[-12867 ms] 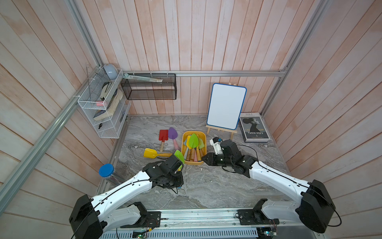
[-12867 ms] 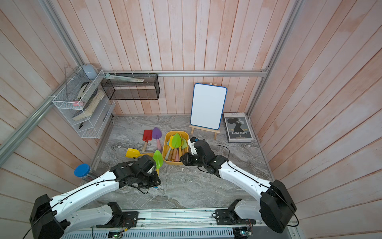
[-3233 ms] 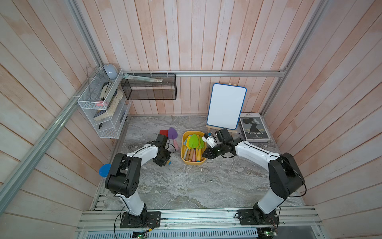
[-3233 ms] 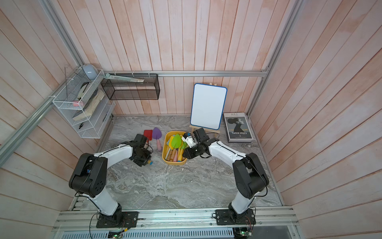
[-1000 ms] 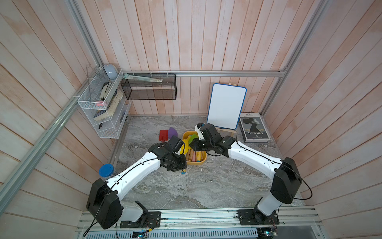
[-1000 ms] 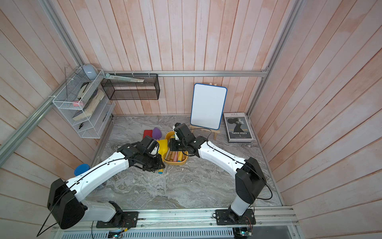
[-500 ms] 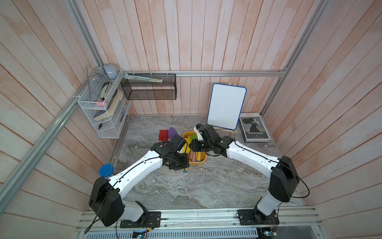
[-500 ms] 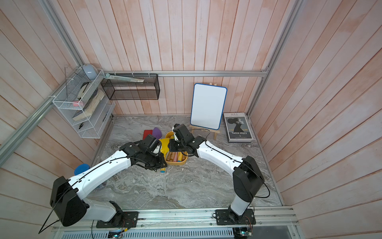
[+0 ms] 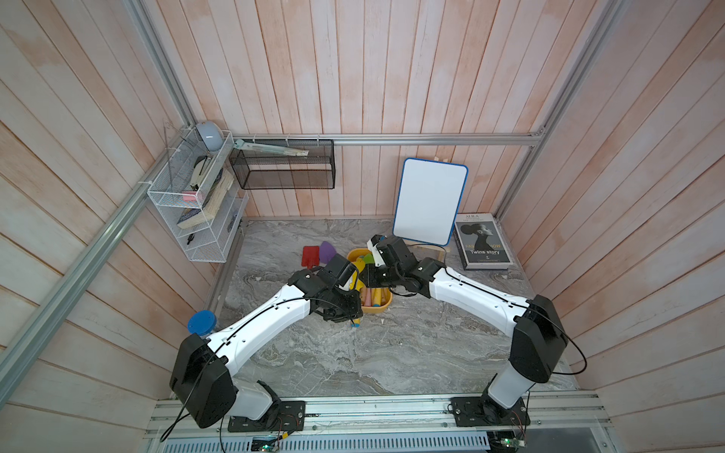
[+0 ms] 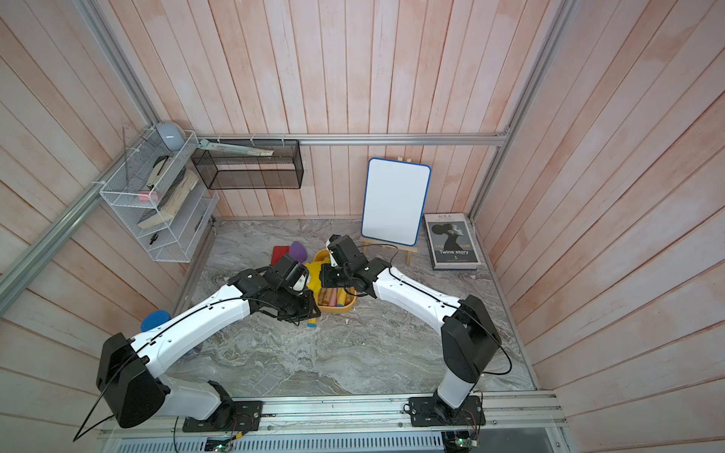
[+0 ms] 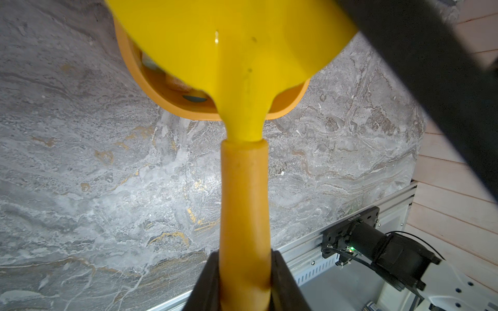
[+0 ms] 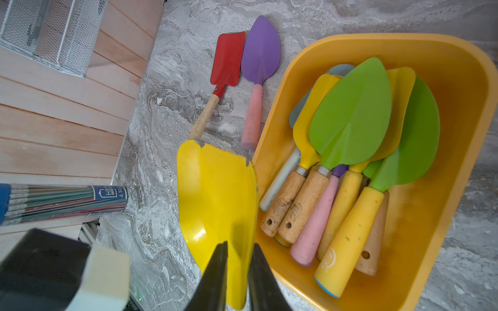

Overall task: Put the shovel into the storage box
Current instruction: Place the shovel in the storage box.

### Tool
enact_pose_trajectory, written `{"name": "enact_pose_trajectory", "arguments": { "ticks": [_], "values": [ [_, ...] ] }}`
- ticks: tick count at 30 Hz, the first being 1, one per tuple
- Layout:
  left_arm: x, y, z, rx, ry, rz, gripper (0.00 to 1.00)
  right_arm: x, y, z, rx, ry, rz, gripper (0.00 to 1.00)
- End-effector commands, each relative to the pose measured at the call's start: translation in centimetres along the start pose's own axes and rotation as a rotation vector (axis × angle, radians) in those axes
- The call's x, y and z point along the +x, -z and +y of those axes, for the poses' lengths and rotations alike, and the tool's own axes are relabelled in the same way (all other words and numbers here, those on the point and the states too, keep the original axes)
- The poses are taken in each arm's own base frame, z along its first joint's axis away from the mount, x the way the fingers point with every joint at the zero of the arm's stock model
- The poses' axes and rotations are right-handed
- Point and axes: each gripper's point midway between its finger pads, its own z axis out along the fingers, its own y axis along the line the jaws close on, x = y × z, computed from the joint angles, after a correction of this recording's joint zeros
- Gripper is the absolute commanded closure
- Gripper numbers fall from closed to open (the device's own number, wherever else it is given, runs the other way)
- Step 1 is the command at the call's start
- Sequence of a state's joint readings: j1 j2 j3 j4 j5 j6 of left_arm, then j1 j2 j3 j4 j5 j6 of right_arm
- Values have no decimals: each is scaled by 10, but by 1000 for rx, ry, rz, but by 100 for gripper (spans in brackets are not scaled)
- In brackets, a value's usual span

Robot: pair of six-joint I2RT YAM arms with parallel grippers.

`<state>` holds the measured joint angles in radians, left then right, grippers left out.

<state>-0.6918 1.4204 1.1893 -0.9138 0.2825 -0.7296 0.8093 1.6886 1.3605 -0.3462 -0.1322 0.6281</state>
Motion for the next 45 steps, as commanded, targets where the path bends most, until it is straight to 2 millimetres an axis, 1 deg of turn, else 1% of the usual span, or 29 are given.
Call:
{"name": "enact_pose_trajectory", "arguments": {
  "ticks": [1,7,9,10,11,12,13,16,20,24,27,32,42,45],
  "values": [
    [-6,7,-16,54,-29,-29,98,-6,-2,3,5,11,-14,86],
    [-6,8,-18,58,-28,-30,98,-7,0,3,11,13,-23,99],
    [-7,8,-18,60,-27,-32,97,-7,-1,2,13,15,-23,100],
    [-7,8,-19,64,-29,-31,94,-7,-1,2,14,16,-22,100],
    [-6,8,-19,65,-28,-28,87,-7,-1,2,14,16,-22,100],
    [-6,8,-20,66,-31,-28,76,-8,-1,2,15,17,-26,100],
    [-6,8,-20,69,-34,-23,68,-8,-2,2,13,20,-27,100],
    [-5,7,-21,77,-44,-22,51,-10,-2,1,20,27,-29,100],
    [-7,11,-23,86,-55,-44,40,-13,-3,-5,28,29,-34,100],
    [-10,21,-25,105,-73,-96,25,-17,-3,-20,37,11,-37,100],
    [-13,27,-24,110,-78,-135,22,-21,-4,-35,55,-1,-41,100],
    [-17,34,-24,127,-77,-190,22,-30,-9,-56,83,-4,-58,100],
    [-24,41,-24,149,-62,-250,22,-61,-30,-97,124,4,-111,100],
    [-26,46,-24,155,-61,-269,21,-66,-38,-107,134,9,-115,100]
  ]
}}
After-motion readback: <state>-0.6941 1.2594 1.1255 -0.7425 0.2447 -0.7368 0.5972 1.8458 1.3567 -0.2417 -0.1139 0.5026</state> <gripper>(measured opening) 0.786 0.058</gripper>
